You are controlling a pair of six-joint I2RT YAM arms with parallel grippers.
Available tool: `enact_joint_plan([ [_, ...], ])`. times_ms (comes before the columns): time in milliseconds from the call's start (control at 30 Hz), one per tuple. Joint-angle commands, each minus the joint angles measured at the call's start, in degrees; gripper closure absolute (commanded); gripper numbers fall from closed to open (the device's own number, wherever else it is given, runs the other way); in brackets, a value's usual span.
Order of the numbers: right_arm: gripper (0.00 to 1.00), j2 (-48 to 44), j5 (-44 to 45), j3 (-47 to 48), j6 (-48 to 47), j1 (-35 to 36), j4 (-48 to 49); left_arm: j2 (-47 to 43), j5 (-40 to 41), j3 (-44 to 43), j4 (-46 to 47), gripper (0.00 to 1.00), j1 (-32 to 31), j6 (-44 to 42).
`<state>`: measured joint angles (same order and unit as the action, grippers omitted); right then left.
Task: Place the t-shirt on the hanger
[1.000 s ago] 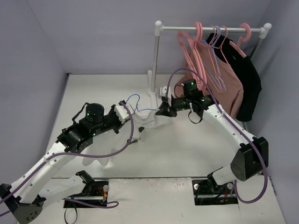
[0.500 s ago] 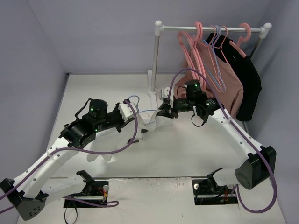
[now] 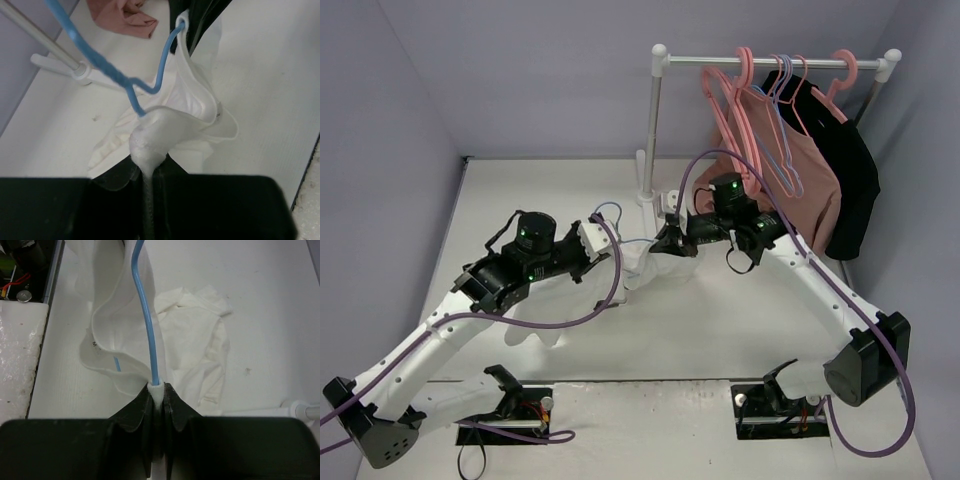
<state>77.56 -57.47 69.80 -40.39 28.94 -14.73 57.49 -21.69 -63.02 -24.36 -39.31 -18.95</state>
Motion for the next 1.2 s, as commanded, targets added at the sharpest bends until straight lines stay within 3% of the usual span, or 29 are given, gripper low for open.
enact_joint_plan([
  [0, 1.00, -2.7, 0.9, 2.6, 3.2, -3.2, 2.8, -4.5, 8.0, -4.4, -1.6, 0.81, 0.8, -1.7],
  [133, 1.00, -4.0, 2.4, 5.1, 4.1, -5.5, 2.8, -8.2, 12.5, -5.1, -4.0, 0.60, 3.6, -1.2],
  [333, 1.00, -4.1, 0.5, 7.5, 5.2, -6.3, 2.8, -10.0, 14.2, -7.3, -4.2, 0.55, 12.4, -0.4],
  [467, 1.00, -4.0, -0.3, 10.5, 6.0, -6.3, 3.1, -9.4, 22.3, -9.1, -1.5, 0.54, 13.8, 4.6],
  [667, 1.00, 0.0, 2.0, 30.3, 12.2, -6.4, 4.9, -8.7, 40.2, -18.7, -1.6, 0.53, 13.8, 12.8],
  [800, 1.00, 4.5, 6.2, 50.0, 18.5, -6.4, 9.1, -7.8, 43.9, -24.6, -2.4, 0.52, 13.8, 12.5],
  [967, 1.00, 11.3, 8.6, 65.5, 28.9, -6.8, 14.1, -7.3, 43.9, -30.0, -3.3, 0.52, 13.7, 12.2],
  [1100, 1.00, 9.2, 8.4, 60.0, 30.0, -6.8, 15.7, -8.6, 43.1, -29.3, -3.5, 0.52, 13.7, 12.4],
  [1167, 1.00, 4.2, 8.4, 48.5, 28.3, -6.8, 15.8, -9.4, 42.6, -27.4, -3.7, 0.52, 13.7, 12.6],
])
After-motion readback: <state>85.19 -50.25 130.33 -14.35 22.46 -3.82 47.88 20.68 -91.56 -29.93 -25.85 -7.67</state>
